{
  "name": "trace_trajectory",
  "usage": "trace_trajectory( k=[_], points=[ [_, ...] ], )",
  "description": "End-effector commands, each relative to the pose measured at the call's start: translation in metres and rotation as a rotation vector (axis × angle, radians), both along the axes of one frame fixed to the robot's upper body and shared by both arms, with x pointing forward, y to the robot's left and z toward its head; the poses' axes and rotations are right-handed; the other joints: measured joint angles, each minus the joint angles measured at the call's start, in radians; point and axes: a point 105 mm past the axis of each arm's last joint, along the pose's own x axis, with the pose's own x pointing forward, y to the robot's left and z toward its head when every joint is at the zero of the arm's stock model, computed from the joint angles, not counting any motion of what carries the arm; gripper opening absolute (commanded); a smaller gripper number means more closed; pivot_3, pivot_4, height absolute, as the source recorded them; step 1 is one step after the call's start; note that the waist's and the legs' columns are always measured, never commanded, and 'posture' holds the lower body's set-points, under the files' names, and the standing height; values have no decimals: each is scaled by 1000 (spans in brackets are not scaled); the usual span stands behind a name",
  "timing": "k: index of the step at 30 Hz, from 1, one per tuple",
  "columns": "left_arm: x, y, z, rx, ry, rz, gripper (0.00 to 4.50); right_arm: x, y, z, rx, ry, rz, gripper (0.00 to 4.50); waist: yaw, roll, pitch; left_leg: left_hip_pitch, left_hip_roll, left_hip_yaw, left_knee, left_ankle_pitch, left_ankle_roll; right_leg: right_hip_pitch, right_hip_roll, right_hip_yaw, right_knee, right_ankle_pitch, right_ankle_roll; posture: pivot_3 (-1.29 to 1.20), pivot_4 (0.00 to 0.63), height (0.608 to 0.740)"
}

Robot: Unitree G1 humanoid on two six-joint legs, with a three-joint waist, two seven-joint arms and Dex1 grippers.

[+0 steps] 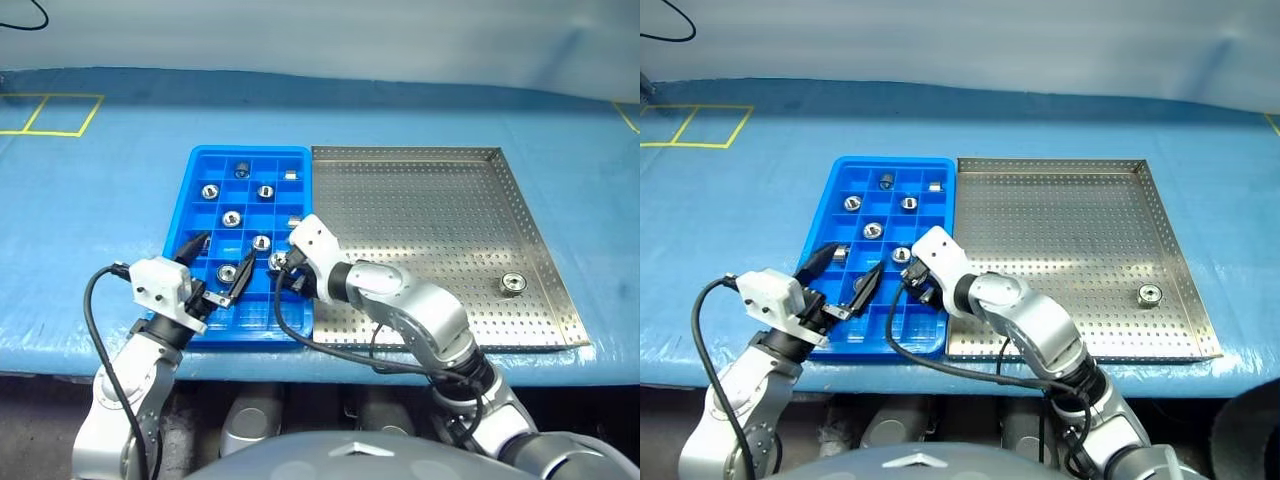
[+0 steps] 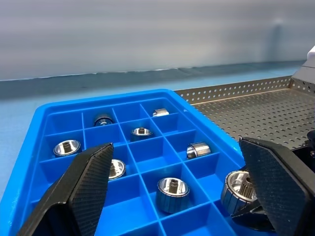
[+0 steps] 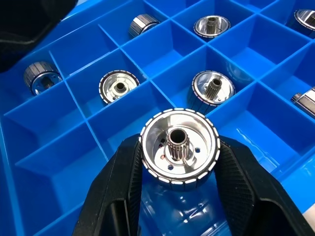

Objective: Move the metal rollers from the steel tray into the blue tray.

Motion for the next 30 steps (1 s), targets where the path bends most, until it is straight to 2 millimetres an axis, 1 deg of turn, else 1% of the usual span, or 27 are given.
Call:
trace_trajectory(
  k=[1,4,7,9,12,14,16,18,20,21,22,23,25,28,30],
  points=[
    [-1,-9,14,-20,-56,-44,4500,-2,-7,-4,-33,7,-20,1781,2,0,0,0,0,0,0,0,0,0,0,0,0,0,0,281,150,740],
    [0,-13,13,-17,-51,-76,4500,1,-11,-8,-58,4,-50,2808,2,-1,-1,0,0,-1,0,0,0,1,0,0,-1,0,0,268,150,740],
    [2,-18,12,-15,-45,-109,4500,6,-19,-4,-52,-20,-109,3745,2,-1,-1,0,-1,-1,1,0,0,2,0,0,-1,-1,-1,245,150,740],
    [4,-22,11,-13,-42,-135,4500,12,-31,3,-21,-38,-189,3745,4,-2,-1,1,-1,-2,1,0,0,3,-1,-1,-1,-1,-2,219,150,740],
    [8,-28,11,-15,-41,-179,4500,26,-59,19,37,-123,-390,3745,-1,-2,-1,1,-1,-3,4,0,1,6,-1,-2,-3,-2,-2,181,150,740],
    [11,-33,11,-21,-41,-205,4500,38,-86,29,71,-186,-579,3745,-8,-2,-1,1,-1,-3,6,0,1,7,0,-2,-3,-1,-2,152,150,740],
    [14,-38,10,-29,-39,-235,4500,46,-115,33,89,-228,-777,3745,-22,-1,-1,1,-1,-2,6,0,1,6,0,-2,-2,-1,-1,107,150,740],
    [17,-45,10,-39,-37,-273,4500,48,-154,29,47,-258,-1011,3745,-38,-1,-1,1,0,-2,6,0,1,5,0,-1,-1,-1,-1,75,150,740],
    [20,-52,9,-41,-36,-312,4500,43,-179,25,-25,-297,-1129,3745,-50,-1,-1,0,0,-2,6,0,0,5,0,-2,0,-1,-1,51,150,740],
    [21,-55,9,-42,-36,-325,4500,41,-185,23,-42,-305,-1152,3745,-58,-1,-1,0,0,-2,6,0,0,5,0,-2,-1,-1,-1,44,150,740],
    [22,-58,9,-44,-35,-339,4500,37,-192,21,-56,-309,-1185,4021,-67,0,-1,0,0,-2,5,0,0,5,0,-1,-1,-1,-1,25,150,740],
    [23,-60,9,-49,-33,-352,4500,33,-197,19,-57,-303,-1211,4128,-74,0,-1,0,0,-1,5,0,0,4,0,0,0,-1,-1,17,150,740],
    [24,-64,8,-51,-31,-374,4500,24,-205,15,-50,-286,-1251,4477,-90,0,-1,1,0,0,5,0,0,4,0,0,0,0,0,-1,150,740],
    [26,-67,7,-54,-27,-389,4500,14,-215,15,-56,-291,-1321,4477,-114,1,-1,0,1,1,5,0,1,3,0,1,0,0,0,-15,150,740],
    [27,-68,6,-55,-25,-395,4500,6,-223,14,-62,-290,-1376,4477,-121,1,-1,1,2,1,5,0,1,3,1,1,1,0,0,-23,150,740]
  ],
)
